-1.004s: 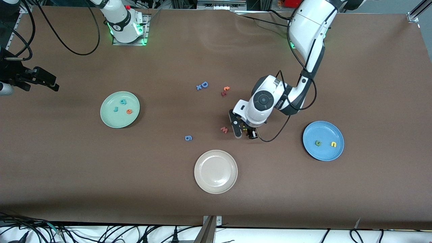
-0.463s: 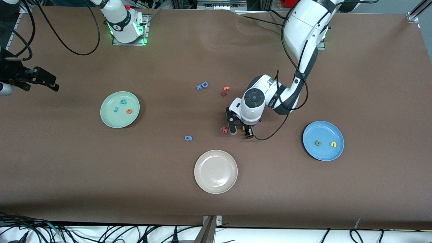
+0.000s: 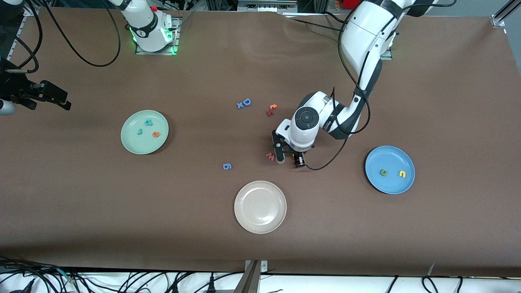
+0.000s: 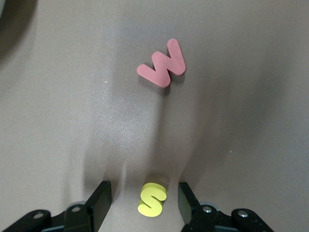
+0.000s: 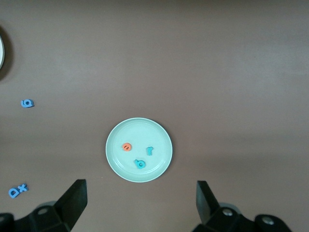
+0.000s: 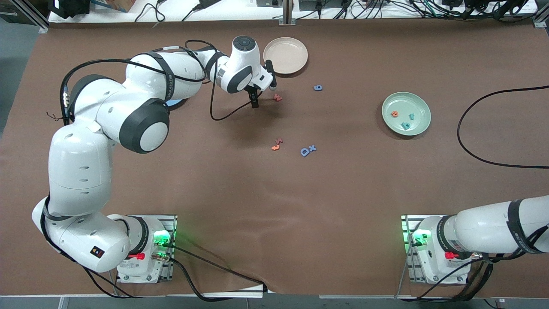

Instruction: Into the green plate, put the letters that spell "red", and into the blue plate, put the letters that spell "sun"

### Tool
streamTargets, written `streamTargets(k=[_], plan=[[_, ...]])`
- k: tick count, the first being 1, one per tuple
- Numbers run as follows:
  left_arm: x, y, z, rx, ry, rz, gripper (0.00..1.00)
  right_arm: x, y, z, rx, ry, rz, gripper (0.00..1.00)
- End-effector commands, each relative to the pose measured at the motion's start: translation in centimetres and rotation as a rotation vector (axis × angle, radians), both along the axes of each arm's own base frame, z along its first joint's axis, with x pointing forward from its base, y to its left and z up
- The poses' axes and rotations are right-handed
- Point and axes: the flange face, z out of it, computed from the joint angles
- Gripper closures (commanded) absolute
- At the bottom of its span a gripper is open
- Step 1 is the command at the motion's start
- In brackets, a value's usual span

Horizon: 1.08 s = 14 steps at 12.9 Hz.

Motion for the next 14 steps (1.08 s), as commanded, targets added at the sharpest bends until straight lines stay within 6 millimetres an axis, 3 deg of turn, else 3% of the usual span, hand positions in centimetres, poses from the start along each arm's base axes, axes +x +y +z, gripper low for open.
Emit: streamTargets(k=[1,6,11,14], plan=[[-0.1,-0.1,-1.5,0.004,-0.028,-0.01,0.38,-0.6,0.2,0.3,-0.01,-0.005,-0.009,0.0],[-0.1,0.0,-1.6,0.005,-0.027,-0.016,0.67,-0.6,0.0,0.3,-0.01,-0.005,-0.012,0.0],[0.1,0.7,-1.8,0.01,-0.023,-0.011,0.69,-0.6,0.0,0.3,-0.01,-0.005,-0.012,0.0],[0.3,1.2,-1.8,0.01,-0.021,-0.001,0.86,-0.6,0.0,0.3,-0.008,-0.004,-0.012,0.0]])
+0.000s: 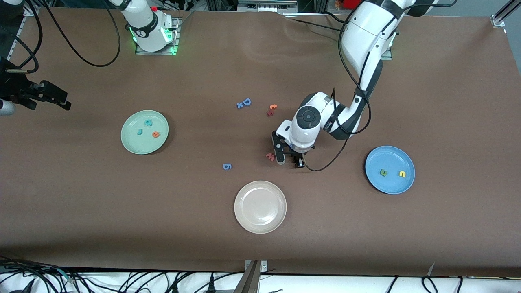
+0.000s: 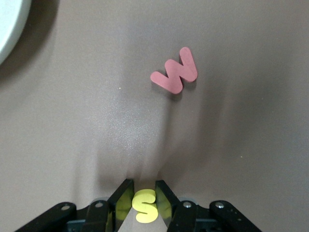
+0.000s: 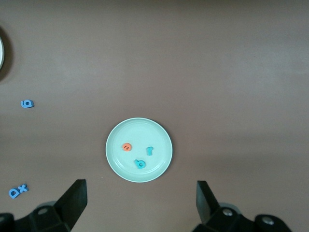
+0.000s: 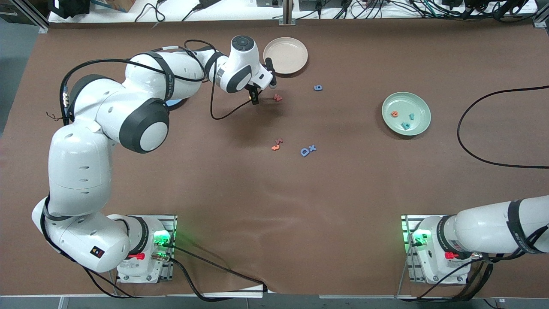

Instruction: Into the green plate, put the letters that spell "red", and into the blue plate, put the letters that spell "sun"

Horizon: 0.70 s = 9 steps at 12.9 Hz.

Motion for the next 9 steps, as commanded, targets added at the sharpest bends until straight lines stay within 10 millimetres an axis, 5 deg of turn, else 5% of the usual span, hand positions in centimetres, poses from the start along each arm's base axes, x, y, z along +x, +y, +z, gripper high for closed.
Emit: streamTargets(k=[1,5,9], plan=[[0.1,1.3,-2.0,0.026,0.006,0.003,0.93,-0.6,0.0,0.3,-0.008,-0.004,-0.011,0.0],[0.9,2.2,-1.4,0.018,0.0,0.042,1.0,-0.6,0.0,0.3,-0.01,-0.004,-0.009,0.0],[4.6,7.3,1.3,-0.018,-0.012,0.157,1.0,-0.6,0.0,0.3,-0.01,-0.004,-0.009,0.0]])
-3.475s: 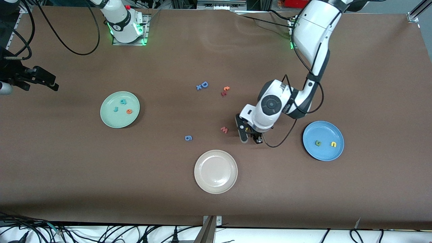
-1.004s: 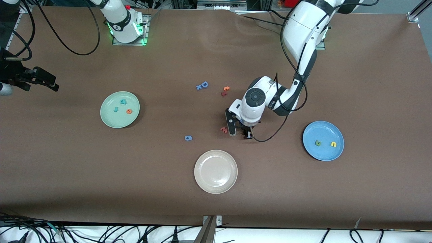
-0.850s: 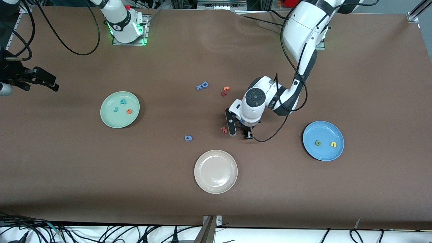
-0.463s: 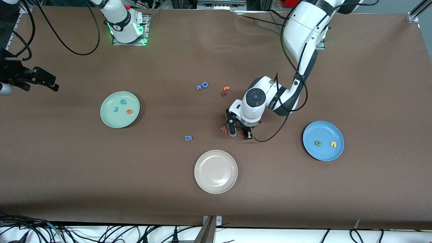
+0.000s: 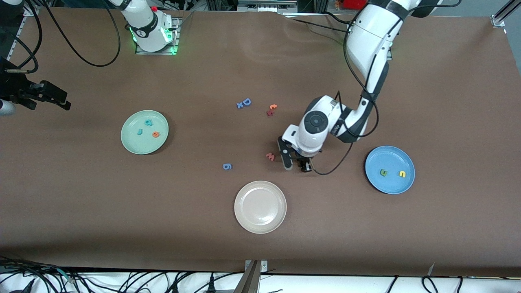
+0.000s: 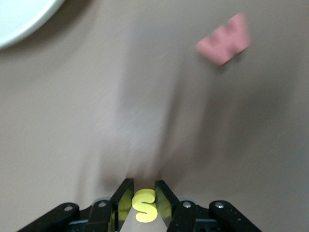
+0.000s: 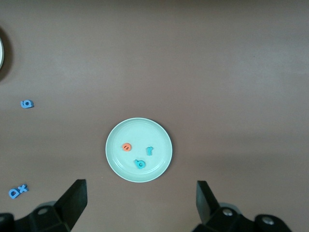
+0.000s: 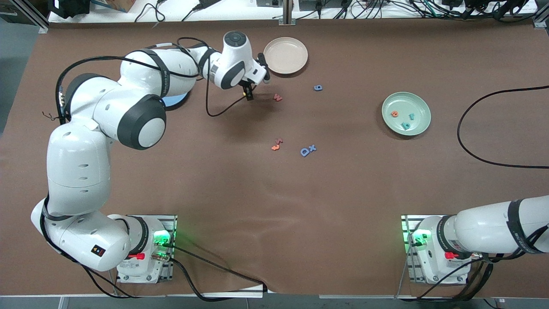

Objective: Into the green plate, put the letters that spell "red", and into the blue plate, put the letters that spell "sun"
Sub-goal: 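Carry the yellow s with the left gripper to the blue plate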

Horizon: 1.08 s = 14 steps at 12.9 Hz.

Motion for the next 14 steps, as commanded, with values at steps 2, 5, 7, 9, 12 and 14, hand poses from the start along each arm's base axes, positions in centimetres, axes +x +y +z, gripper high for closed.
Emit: streamTargets(k=[2,5,7,9,12,14], plan=[[3.7,7.1,3.1,-0.008,0.003,0.136,1.0,-0.6,0.1,0.3,-0.01,-0.004,-0.007,0.0],[6.2,11.7,5.4,0.021,0.006,0.144,1.0,-0.6,0.1,0.3,-0.01,-0.004,-0.007,0.0],[7.5,16.7,7.4,0.043,0.045,0.211,1.0,-0.6,0.1,0.3,-0.009,-0.001,-0.007,0.0],[8.8,21.5,8.9,0.077,0.056,0.154,1.0,-0.6,0.1,0.2,-0.009,0.001,-0.007,0.0],[9.1,28.7,7.4,0.01,0.098,0.215,0.93,-0.6,0.1,0.2,-0.009,0.001,-0.007,0.0],[8.8,31.5,5.7,0.012,0.128,0.276,0.57,-0.6,0.1,0.2,-0.009,0.001,-0.007,0.0]])
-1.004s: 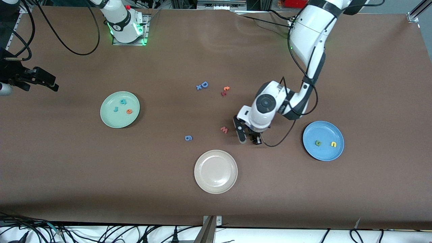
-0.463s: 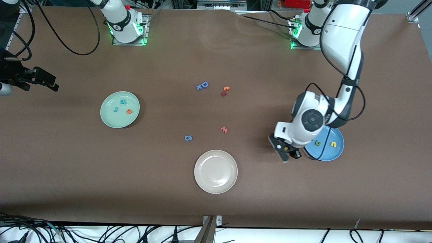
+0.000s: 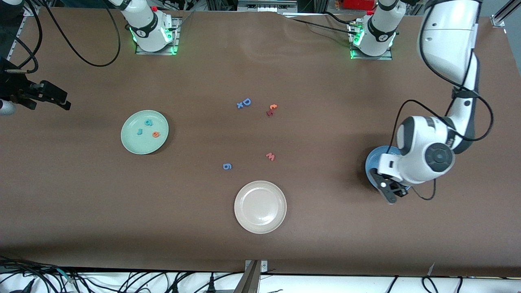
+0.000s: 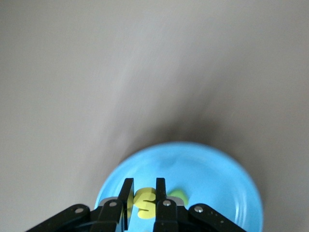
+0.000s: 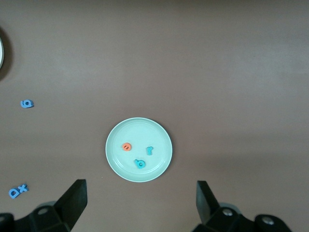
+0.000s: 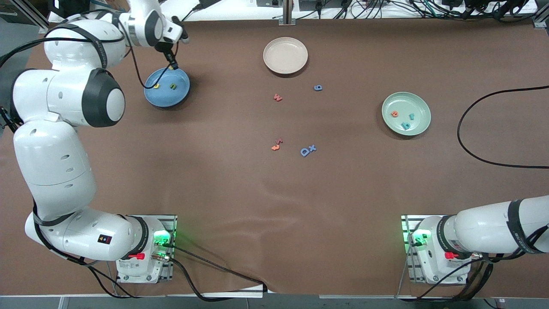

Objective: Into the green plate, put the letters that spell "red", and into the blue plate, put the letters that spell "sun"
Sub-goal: 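Carry the yellow s with the left gripper to the blue plate, then open the left gripper to drop the s onto the blue plate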

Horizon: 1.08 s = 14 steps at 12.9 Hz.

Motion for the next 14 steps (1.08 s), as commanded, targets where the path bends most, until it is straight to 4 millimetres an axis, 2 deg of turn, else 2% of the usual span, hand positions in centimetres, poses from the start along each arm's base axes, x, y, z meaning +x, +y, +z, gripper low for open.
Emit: streamTargets(k=[1,2,5,6,8,11,12,14], plan=[[-0.4,2.2,-1.7,-0.027,0.034,0.044,0.09,-0.6,0.1,0.3,-0.009,0.0,-0.007,0.0],[-0.4,3.0,-1.7,-0.028,0.034,0.054,0.0,-0.6,0.1,0.2,-0.009,0.003,-0.007,0.0],[-0.5,2.3,-0.7,-0.092,0.057,0.1,0.0,-0.7,0.1,0.2,-0.009,0.004,-0.007,0.0],[-0.6,1.8,-0.1,-0.149,0.082,0.168,0.0,-0.7,0.1,0.2,-0.008,0.004,-0.007,0.0],[-0.9,1.1,2.6,-0.199,0.103,0.321,0.0,-0.7,0.1,0.2,-0.009,0.004,-0.007,0.0],[-1.6,0.2,9.5,-0.205,0.118,0.566,0.0,-0.7,0.1,0.2,-0.008,0.004,-0.007,0.0],[-1.8,-0.2,12.4,-0.209,0.114,0.623,0.0,-0.7,0.1,0.2,-0.009,0.004,-0.007,0.0],[-2.9,-0.3,16.3,-0.207,0.147,0.7,0.0,-0.7,0.1,0.2,-0.009,0.004,-0.007,0.0]])
